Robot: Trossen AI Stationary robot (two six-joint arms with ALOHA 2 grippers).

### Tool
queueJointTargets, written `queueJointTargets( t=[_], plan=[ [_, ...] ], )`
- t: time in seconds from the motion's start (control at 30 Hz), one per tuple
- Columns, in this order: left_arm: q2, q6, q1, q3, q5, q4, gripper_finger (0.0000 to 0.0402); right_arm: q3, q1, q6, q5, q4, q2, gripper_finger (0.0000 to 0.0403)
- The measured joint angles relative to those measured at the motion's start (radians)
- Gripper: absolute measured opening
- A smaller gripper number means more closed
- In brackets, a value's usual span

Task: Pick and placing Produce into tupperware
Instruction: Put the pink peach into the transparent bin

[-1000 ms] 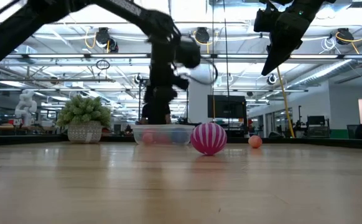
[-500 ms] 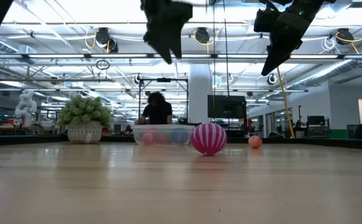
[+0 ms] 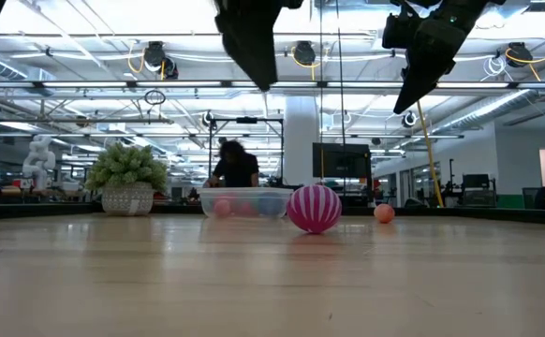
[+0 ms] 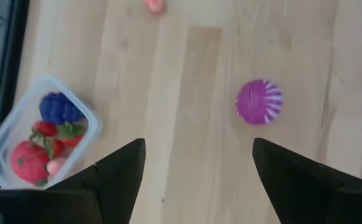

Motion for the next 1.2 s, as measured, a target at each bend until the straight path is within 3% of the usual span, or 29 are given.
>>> queueJointTargets(
  t=[0.17, 0.33, 0.5, 0.63, 0.77, 1.07, 1.2],
  plan=[
    [0.000, -0.016, -0.006, -0.081, -0.031, -0.005, 0.0294, 0.000, 0.000, -0.026, 0.000, 0.020, 0.028, 0.0181],
    [0.000, -0.026, 0.037, -0.151, -0.082, -0.027, 0.0292, 0.000, 0.000, -0.064, -0.018, 0.078, 0.141, 0.0181],
    [-0.011, -0.031, 0.109, -0.163, -0.107, -0.100, 0.0289, 0.000, -0.015, -0.122, -0.022, 0.049, 0.263, 0.0181],
    [-0.057, -0.021, 0.160, -0.163, -0.185, -0.162, 0.0285, 0.000, -0.052, -0.136, -0.019, 0.040, 0.327, 0.0181],
    [-0.167, -0.030, 0.199, -0.211, -0.209, -0.193, 0.0284, 0.000, -0.091, -0.140, -0.022, 0.030, 0.361, 0.0181],
    [-0.532, -0.130, 0.229, -0.455, -0.194, -0.114, 0.0285, 0.000, -0.119, -0.132, -0.054, 0.070, 0.411, 0.0181],
    [-0.626, -0.129, 0.229, -0.498, -0.194, -0.089, 0.0285, 0.000, -0.119, -0.116, -0.076, 0.097, 0.443, 0.0181]
  ],
)
